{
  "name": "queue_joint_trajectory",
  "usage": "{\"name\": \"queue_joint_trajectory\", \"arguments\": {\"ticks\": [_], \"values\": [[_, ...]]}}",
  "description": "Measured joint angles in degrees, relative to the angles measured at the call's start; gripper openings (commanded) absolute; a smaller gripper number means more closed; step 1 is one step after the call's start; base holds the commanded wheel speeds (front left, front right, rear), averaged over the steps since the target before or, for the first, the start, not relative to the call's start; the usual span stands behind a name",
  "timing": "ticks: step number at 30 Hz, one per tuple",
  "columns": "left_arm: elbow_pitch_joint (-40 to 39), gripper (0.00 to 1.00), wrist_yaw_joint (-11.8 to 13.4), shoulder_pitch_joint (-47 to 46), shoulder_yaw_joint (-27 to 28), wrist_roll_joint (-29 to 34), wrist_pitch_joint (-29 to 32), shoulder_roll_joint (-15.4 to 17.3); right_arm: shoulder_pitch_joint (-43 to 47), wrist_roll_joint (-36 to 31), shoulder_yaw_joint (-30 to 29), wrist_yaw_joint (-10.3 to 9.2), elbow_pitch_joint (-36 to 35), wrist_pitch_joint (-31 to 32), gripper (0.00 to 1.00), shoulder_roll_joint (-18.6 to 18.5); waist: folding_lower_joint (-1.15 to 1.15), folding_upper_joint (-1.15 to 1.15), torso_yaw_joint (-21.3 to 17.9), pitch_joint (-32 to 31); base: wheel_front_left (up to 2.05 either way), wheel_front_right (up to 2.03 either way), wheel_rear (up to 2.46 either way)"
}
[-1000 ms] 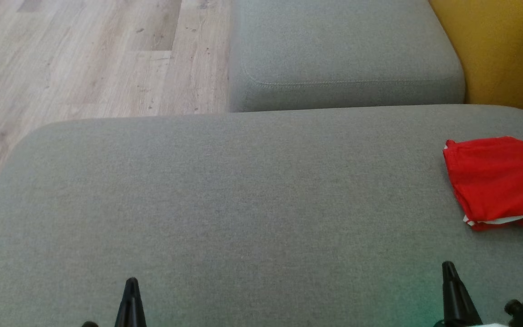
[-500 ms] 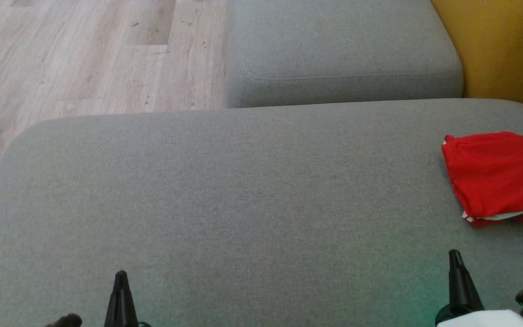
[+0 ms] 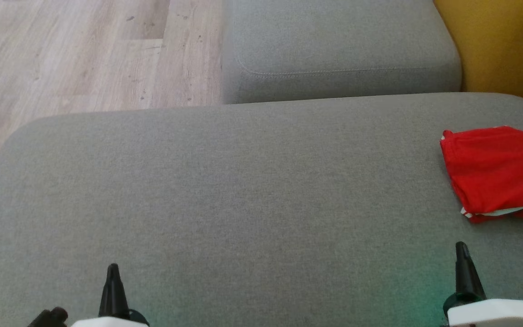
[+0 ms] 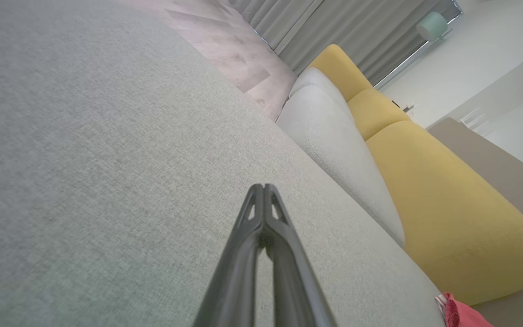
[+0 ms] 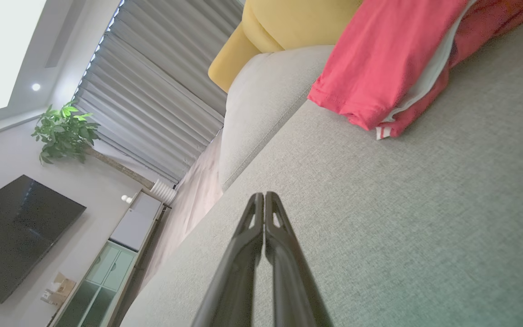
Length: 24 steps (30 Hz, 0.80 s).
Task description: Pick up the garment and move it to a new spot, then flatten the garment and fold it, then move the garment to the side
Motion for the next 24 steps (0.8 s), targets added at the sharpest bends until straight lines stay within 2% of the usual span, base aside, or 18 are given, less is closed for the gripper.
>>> {"name": "queue_joint_trajectory", "arguments": {"ticks": [24], "values": [[1.9,0.00,-3.0,-4.4,3.6,-16.8,4.0,0.0,-4.8,16.3,-2.0,-0.01,1.5,3.8,0.00,-0.2,0.00,0.00,-0.9,1.5,0.00,0.00,0.00]]}}
